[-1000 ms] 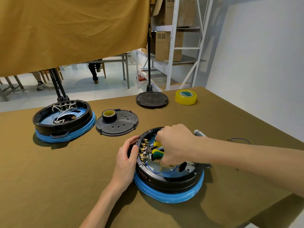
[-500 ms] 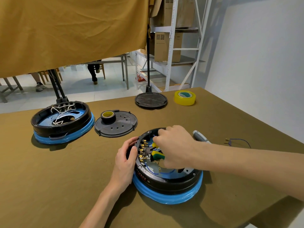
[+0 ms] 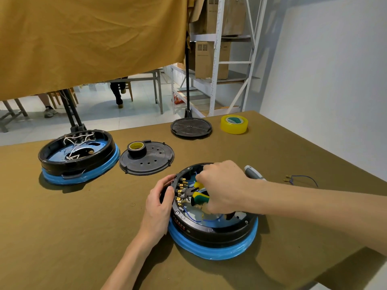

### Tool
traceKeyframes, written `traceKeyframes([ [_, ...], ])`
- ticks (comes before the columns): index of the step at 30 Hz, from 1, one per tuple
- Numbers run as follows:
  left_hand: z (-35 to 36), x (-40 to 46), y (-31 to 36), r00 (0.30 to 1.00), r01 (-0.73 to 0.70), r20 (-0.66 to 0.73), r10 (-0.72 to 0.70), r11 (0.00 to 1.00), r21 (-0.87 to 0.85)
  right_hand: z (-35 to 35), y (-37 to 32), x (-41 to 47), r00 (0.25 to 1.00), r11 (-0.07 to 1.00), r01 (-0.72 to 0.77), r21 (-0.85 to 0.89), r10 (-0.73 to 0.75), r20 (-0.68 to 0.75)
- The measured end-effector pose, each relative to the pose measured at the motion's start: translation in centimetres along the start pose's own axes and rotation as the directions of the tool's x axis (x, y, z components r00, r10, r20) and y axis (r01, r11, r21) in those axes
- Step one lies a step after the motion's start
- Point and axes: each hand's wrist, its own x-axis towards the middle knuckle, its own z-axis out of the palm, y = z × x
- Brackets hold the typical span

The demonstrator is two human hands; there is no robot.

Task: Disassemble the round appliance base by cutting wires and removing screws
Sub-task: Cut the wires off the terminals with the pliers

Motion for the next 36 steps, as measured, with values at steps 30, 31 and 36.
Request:
traceKeyframes([
  [30, 0.07, -0.25, 0.25, 0.999, -0.011, 0.037, 0.011, 1.0, -0.004, 0.81, 0.69, -0.49, 0.998, 1.0, 0.01, 0.01, -0.009, -0.056],
  [31, 0.06, -0.22, 0.23, 0.999, -0.012, 0.039, 0.012, 1.0, -0.007, 0.85, 0.63, -0.57, 0.997, 1.0, 0.02, -0.001, -0.02, -0.068],
  [36, 0.03, -0.2, -0.02, 0.999, -0.013, 0.047, 0.014, 1.0, -0.011, 0.95, 0.54, -0.8, 0.997, 1.0, 0.021, -0.007, -0.021, -0.079],
])
